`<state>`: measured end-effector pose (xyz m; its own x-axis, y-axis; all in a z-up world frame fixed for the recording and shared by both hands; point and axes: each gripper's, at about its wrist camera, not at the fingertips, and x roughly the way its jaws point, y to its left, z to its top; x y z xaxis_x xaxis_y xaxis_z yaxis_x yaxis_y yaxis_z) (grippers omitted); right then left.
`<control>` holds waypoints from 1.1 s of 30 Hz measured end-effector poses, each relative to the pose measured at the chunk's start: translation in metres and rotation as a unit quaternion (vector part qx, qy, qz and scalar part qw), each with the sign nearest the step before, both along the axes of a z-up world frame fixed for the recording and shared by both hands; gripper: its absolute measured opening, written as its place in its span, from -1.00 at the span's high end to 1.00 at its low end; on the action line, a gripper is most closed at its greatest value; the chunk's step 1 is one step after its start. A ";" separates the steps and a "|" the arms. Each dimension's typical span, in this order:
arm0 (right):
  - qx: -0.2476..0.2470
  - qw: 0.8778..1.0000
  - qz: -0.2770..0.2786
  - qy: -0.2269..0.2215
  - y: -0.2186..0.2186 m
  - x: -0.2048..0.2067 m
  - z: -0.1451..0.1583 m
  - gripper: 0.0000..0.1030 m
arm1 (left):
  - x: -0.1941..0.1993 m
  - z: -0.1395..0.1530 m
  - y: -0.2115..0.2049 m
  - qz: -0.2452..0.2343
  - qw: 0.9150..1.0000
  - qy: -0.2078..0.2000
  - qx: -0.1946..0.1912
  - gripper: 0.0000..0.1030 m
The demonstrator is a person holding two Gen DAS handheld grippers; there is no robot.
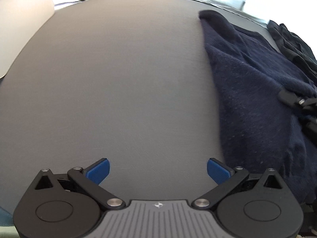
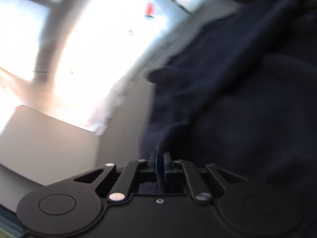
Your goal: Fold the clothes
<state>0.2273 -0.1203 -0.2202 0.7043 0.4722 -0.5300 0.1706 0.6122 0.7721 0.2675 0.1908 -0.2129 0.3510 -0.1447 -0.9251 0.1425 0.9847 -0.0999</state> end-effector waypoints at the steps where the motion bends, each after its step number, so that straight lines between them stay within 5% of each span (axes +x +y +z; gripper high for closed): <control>1: 0.008 1.000 0.000 0.016 0.000 -0.002 -0.005 0.51 | 0.000 -0.001 -0.003 -0.005 1.000 0.002 -0.002 -1.00; 3: 0.021 0.999 0.014 0.034 0.001 -0.003 -0.011 0.21 | -0.001 -0.002 -0.010 -0.017 1.000 0.004 -0.003 -1.00; 9: 0.067 0.994 0.073 0.048 0.000 -0.006 -0.022 0.22 | -0.001 -0.010 -0.026 -0.040 0.999 0.020 0.012 -1.00; 12: 0.076 0.993 0.089 0.024 0.000 -0.010 -0.017 0.85 | -0.002 -0.011 -0.027 -0.040 0.999 0.020 0.016 -1.00; 17: 0.097 0.992 0.069 -0.034 -0.019 -0.016 0.001 0.87 | -0.003 -0.012 -0.027 -0.049 0.999 0.017 0.018 -1.00; 22: -0.039 0.997 0.057 0.037 -0.011 -0.018 -0.002 0.86 | 0.000 -0.014 -0.028 -0.053 0.998 0.020 0.024 -1.00; 28: -0.177 0.978 0.095 0.047 0.004 -0.023 0.001 0.70 | 0.005 -0.015 -0.027 -0.046 0.998 0.023 0.027 -1.00; 33: -0.201 0.974 0.104 0.023 -0.001 -0.023 0.012 0.44 | 0.016 -0.009 -0.022 -0.004 1.000 0.010 0.017 -1.00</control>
